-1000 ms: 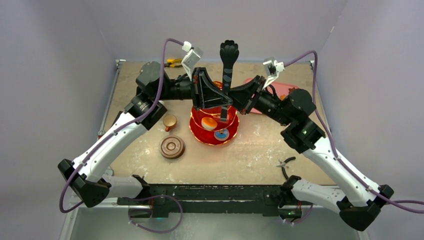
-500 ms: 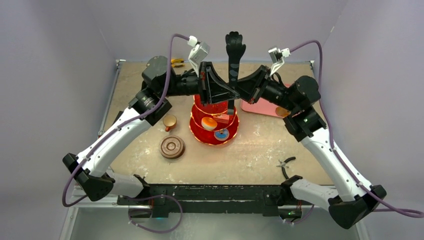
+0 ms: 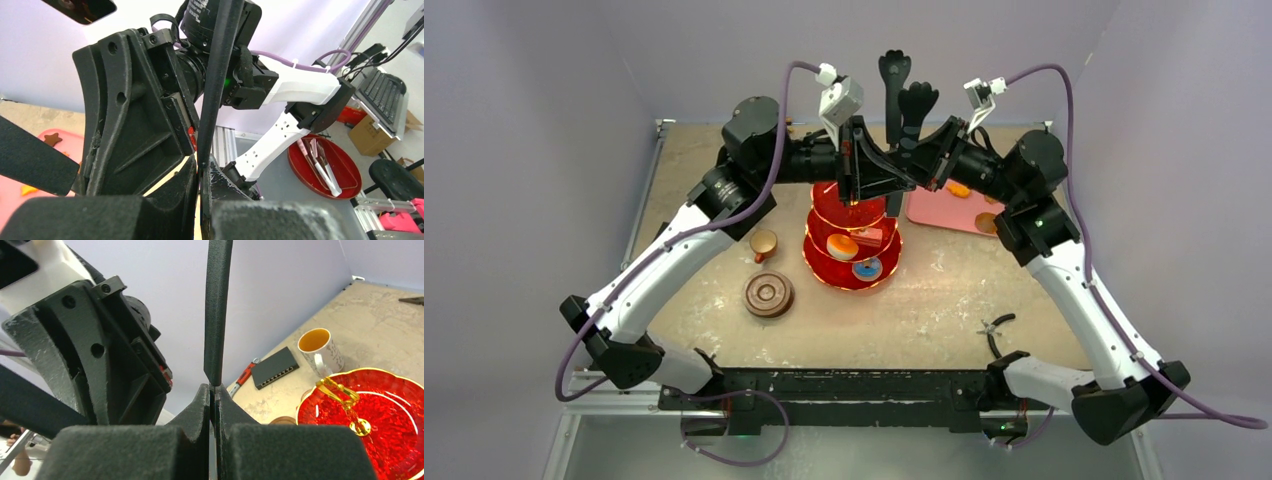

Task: Serve the afternoon tea
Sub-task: Adjust the clamp.

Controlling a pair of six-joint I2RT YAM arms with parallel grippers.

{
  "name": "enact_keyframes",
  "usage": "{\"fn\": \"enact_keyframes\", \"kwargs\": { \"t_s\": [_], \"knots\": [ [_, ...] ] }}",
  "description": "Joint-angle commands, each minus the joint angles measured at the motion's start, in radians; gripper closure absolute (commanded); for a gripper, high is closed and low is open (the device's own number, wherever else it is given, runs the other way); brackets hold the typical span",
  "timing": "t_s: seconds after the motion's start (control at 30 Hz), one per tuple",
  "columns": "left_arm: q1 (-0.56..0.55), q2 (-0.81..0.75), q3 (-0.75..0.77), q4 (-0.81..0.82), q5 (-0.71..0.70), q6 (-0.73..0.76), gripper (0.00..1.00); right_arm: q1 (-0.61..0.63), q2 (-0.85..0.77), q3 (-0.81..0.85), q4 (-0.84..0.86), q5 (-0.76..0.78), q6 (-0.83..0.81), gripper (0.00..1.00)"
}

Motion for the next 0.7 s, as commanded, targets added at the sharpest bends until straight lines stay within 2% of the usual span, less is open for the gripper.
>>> {"fn": "enact_keyframes", "kwargs": {
  "t_s": [0.0, 0.67],
  "knots": [
    [-0.162, -0.039, 0.127, 0.035, 0.344, -0.037, 1.00, -0.089, 0.149, -0.061, -0.163, 0.293, -0.071, 1.00],
    [-0.192, 0.005, 0.216, 0.000, 0.367, 0.011, 1.00, -0.156, 0.212, -0.124, -0.179, 0.233, -0.081, 1.00]
  ]
}}
